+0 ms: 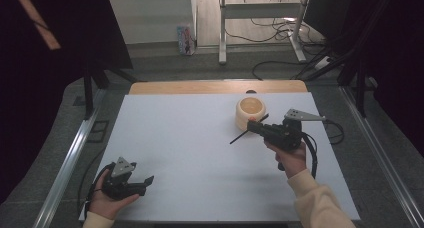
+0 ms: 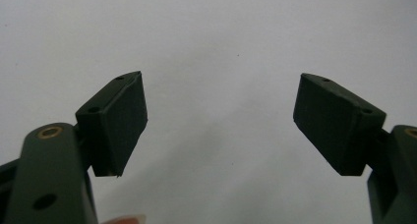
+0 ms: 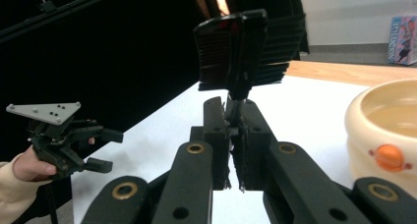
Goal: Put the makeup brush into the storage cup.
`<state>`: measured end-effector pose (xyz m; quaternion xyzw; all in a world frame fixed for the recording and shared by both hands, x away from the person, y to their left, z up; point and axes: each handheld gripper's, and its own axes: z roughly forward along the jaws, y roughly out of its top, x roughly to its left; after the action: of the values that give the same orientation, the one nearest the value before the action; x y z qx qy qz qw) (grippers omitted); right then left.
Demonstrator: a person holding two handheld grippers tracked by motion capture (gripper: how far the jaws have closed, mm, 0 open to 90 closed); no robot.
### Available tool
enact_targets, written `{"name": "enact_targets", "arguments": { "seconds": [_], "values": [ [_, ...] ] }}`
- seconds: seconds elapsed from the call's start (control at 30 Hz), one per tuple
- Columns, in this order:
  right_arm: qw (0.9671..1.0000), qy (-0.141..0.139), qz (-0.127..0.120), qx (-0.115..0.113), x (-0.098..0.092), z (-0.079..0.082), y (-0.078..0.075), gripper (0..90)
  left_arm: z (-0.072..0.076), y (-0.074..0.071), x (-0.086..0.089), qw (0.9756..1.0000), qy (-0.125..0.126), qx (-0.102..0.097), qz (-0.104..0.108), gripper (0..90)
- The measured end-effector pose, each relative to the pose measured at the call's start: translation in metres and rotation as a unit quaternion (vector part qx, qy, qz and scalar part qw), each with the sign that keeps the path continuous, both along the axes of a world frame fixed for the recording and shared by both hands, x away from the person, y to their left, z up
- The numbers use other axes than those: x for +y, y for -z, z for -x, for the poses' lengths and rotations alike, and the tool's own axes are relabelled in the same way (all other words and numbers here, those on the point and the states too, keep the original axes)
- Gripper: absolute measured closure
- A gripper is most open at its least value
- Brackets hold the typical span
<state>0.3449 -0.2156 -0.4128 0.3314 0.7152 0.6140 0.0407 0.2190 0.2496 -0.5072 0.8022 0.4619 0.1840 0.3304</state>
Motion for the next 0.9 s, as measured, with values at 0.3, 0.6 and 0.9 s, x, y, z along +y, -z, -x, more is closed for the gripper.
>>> {"name": "enact_targets", "arguments": {
  "seconds": [0.3,0.6,0.9],
  "values": [
    [0.9999,0.013,0.004,-0.009,-0.007,-0.009,-0.012,84.3,0.001,-0.003,0.002,0.9999,-0.007,-0.008,0.007,21.0],
    [0.9995,0.026,0.008,-0.014,-0.011,-0.018,-0.019,84.3,0.002,-0.007,-0.001,0.9999,-0.006,-0.014,0.007,21.0],
    [0.9989,0.042,0.011,-0.016,-0.016,-0.029,-0.026,84.4,0.002,-0.008,-0.002,0.9998,-0.003,-0.016,0.006,21.0]
  ]
}}
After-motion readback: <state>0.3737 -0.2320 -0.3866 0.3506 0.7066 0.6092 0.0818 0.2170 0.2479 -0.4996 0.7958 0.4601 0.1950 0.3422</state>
